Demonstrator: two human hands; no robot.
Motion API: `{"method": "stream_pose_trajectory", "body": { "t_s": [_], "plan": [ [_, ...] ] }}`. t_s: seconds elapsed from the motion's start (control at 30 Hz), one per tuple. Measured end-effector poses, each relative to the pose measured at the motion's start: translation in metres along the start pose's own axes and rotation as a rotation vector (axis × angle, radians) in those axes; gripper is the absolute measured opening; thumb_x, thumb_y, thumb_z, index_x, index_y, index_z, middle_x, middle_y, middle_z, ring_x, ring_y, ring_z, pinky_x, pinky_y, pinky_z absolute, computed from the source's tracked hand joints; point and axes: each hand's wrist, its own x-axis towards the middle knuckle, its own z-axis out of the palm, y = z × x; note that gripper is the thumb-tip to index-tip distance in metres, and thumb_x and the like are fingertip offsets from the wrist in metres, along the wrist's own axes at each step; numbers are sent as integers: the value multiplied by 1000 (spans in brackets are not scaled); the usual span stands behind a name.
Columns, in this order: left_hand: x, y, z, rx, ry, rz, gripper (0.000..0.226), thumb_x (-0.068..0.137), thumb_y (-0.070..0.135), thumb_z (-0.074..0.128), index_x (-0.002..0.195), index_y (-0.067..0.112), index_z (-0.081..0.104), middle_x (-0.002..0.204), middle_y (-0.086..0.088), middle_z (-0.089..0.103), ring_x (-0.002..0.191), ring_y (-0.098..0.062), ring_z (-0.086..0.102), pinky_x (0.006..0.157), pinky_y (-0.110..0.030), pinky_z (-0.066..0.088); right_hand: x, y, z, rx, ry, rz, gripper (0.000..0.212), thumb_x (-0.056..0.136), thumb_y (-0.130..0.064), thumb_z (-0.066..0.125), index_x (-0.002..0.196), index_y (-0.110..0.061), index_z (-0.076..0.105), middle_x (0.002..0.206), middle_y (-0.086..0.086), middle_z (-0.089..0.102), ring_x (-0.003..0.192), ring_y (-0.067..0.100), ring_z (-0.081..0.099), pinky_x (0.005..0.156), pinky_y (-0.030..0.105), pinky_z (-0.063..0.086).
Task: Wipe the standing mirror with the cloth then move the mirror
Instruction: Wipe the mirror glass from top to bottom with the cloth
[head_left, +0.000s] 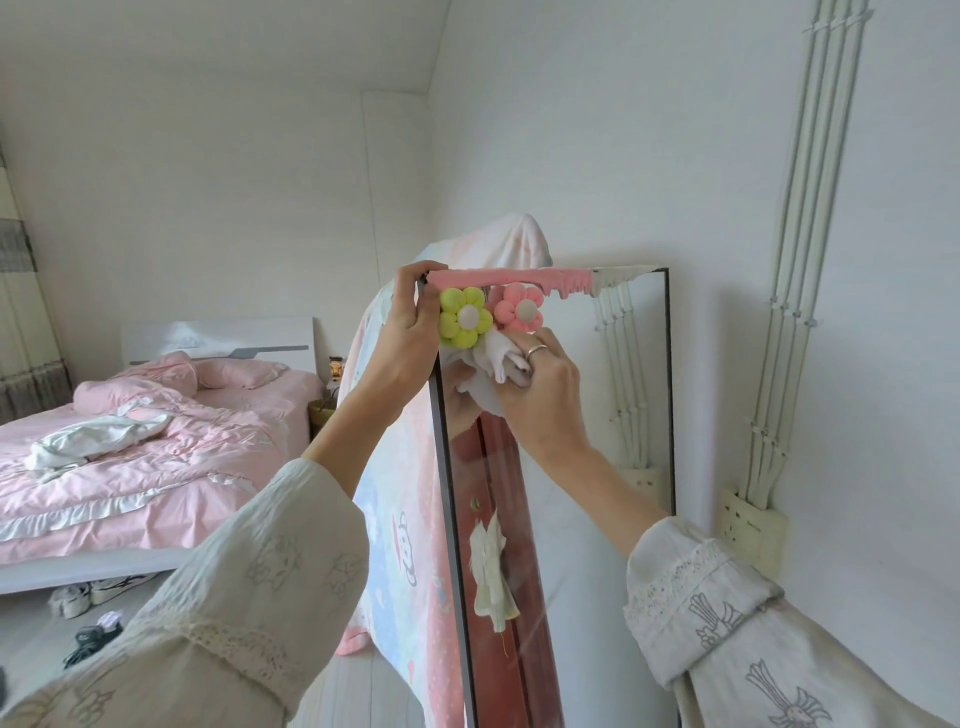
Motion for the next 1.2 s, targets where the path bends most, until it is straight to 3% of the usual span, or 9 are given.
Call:
{"method": "stream_pose_trajectory", "body": {
  "t_s": [0.13, 0.3, 0.57, 0.7, 0.8, 0.93, 1.0, 1.07, 1.2],
  "plan": [
    [0, -1, 0, 33, 11, 12, 18, 100, 33, 22, 107, 35, 39, 97, -2, 55, 80, -16, 55, 59, -26, 47, -13, -10, 8, 59, -18, -9, 36, 75, -6, 68, 110, 0, 64, 101, 9, 58, 87, 12, 51, 77, 20, 45],
    [2, -1, -1, 38, 2, 6, 18, 99, 33, 23, 106, 36, 39, 100, -4, 56, 86, -17, 56, 67, -35, 50, 5, 1, 9, 84, 44, 117, 11, 78, -3, 65, 88, 1, 67, 86, -1, 55, 76, 14, 53, 64, 12, 38],
    [-1, 0, 0, 21, 11, 13, 18, 99, 32, 23, 103, 38, 40, 94, -6, 54, 77, -21, 56, 58, -32, 47, -19, -6, 10, -8, -80, -67, 34, 77, -3, 64, 111, -4, 64, 85, -2, 47, 67, 9, 46, 64, -3, 36],
    [-2, 4, -1, -9, -19, -5, 19, 99, 31, 24, 104, 37, 41, 94, -3, 54, 77, -18, 55, 61, -34, 48, -18, -18, 16, 35, 13, -32, 20, 77, -9, 55, 90, -1, 68, 76, 0, 49, 60, 9, 44, 58, 9, 37],
    [-3, 6, -6, -92, -90, -71, 18, 100, 32, 25, 105, 38, 41, 93, 2, 55, 77, -16, 56, 62, -35, 49, -18, -26, 24, 160, 79, 138, 13, 79, -6, 62, 69, -13, 58, 66, -1, 52, 60, 11, 47, 58, 18, 38],
    [-4, 8, -11, -179, -179, -116, 20, 100, 28, 27, 104, 39, 43, 94, 1, 56, 76, -18, 57, 65, -33, 49, -18, -32, 28, 214, 103, 112, 14, 80, -10, 67, 71, -13, 56, 65, -5, 51, 58, 4, 46, 57, 5, 35],
    [-4, 8, -12, -184, -183, -125, 20, 100, 28, 27, 104, 39, 43, 95, 1, 57, 78, -18, 57, 66, -35, 50, -13, -24, 23, 148, 35, -2, 4, 79, -7, 67, 81, -7, 64, 74, -4, 54, 63, 9, 48, 61, 2, 35],
    [-4, 9, -12, -161, -177, -130, 18, 100, 30, 27, 106, 38, 42, 92, 3, 57, 75, -15, 59, 66, -36, 52, -8, -12, 14, 76, -80, -58, 17, 77, -1, 65, 94, -3, 66, 85, -1, 56, 73, 13, 53, 65, 3, 37],
    [-5, 11, -11, -134, -158, -137, 16, 100, 34, 27, 108, 36, 40, 89, 1, 56, 73, -19, 59, 69, -38, 55, -13, 4, -10, 1, -412, -102, 16, 76, 3, 59, 92, 1, 64, 82, 11, 57, 71, 23, 54, 65, 20, 44]
  ]
}}
